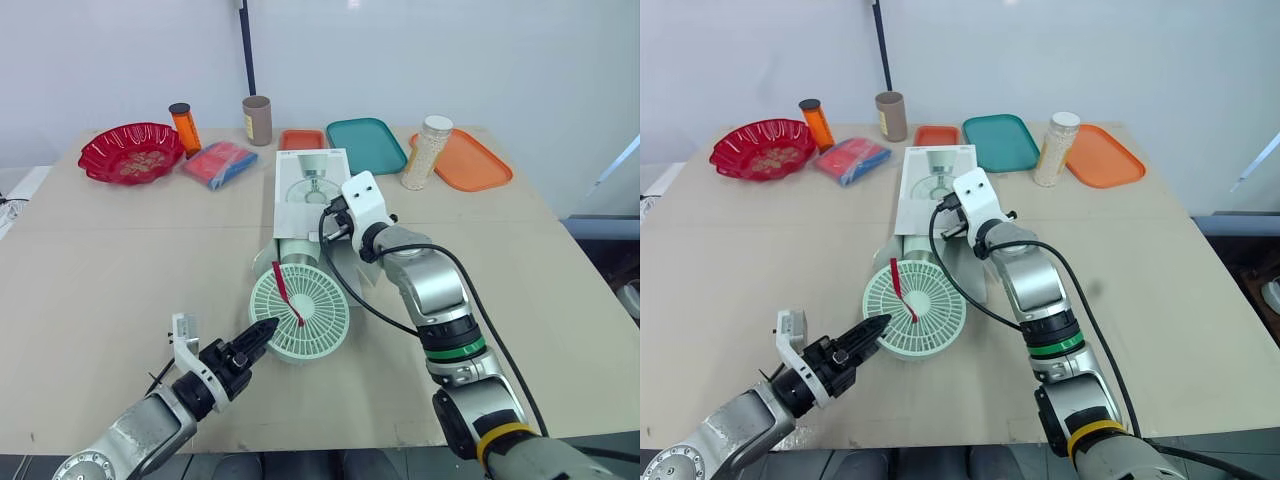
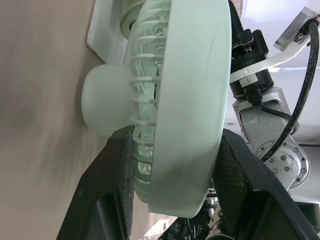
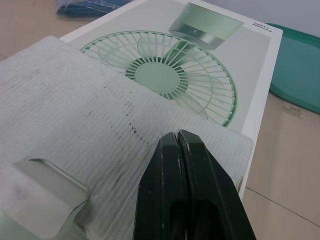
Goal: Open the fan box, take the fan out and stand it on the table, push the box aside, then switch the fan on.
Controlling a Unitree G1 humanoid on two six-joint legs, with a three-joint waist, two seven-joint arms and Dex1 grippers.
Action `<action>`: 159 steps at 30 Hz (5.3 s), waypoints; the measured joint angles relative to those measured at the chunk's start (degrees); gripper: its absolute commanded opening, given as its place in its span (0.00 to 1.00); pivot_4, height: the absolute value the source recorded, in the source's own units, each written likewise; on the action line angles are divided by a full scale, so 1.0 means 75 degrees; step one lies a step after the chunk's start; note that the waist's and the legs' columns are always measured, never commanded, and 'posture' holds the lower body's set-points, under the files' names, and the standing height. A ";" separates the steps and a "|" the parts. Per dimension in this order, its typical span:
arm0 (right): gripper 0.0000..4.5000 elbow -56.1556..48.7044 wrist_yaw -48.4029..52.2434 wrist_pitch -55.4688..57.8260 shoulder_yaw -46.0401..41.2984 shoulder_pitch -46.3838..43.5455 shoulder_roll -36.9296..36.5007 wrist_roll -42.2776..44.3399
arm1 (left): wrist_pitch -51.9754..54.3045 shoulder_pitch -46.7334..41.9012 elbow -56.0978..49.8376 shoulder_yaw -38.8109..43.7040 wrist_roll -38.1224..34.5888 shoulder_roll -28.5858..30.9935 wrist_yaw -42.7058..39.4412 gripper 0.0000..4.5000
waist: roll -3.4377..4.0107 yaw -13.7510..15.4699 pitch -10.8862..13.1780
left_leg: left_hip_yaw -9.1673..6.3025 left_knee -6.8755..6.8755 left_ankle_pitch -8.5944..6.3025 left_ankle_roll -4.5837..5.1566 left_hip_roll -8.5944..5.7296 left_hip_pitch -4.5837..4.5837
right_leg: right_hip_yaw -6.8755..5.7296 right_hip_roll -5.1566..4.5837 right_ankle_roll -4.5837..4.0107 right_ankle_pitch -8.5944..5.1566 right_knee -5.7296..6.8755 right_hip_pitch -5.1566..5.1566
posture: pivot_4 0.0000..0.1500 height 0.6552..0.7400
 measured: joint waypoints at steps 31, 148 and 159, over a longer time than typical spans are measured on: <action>0.00 -0.0113 -0.0093 0.0204 0.0192 -0.0006 0.0127 -0.0098 | 0.0636 0.1783 0.1580 0.0905 0.1108 0.1346 -0.4118 1.00 | 0.0048 -0.0056 -0.0012 | 0.0029 -0.0023 -0.0035 0.0000 0.0021 0.0030 | 0.0012 0.0004 -0.0030 -0.0050 0.0001 -0.0015 | 1.00 1.00; 0.97 -0.5160 0.5872 0.0733 -0.2305 0.2356 -0.6792 0.6746 | -0.9390 -0.4094 0.6482 -0.0271 1.1800 0.3691 -1.3827 1.00 | -0.0008 -0.0154 0.0134 | 0.0075 0.0013 -0.0003 0.0052 0.0087 -0.0092 | 0.0011 0.0063 -0.0053 0.0046 0.0041 -0.0131 | 1.00 1.00; 0.97 -0.4839 0.6041 0.0658 -0.2331 0.1877 -0.6795 0.7290 | -1.1747 -0.4657 0.7533 -0.0400 1.1794 0.3398 -1.4304 1.00 | -0.0008 -0.0116 0.0133 | 0.0075 0.0022 -0.0003 0.0053 0.0085 -0.0091 | 0.0010 0.0061 -0.0054 0.0046 0.0040 -0.0125 | 1.00 1.00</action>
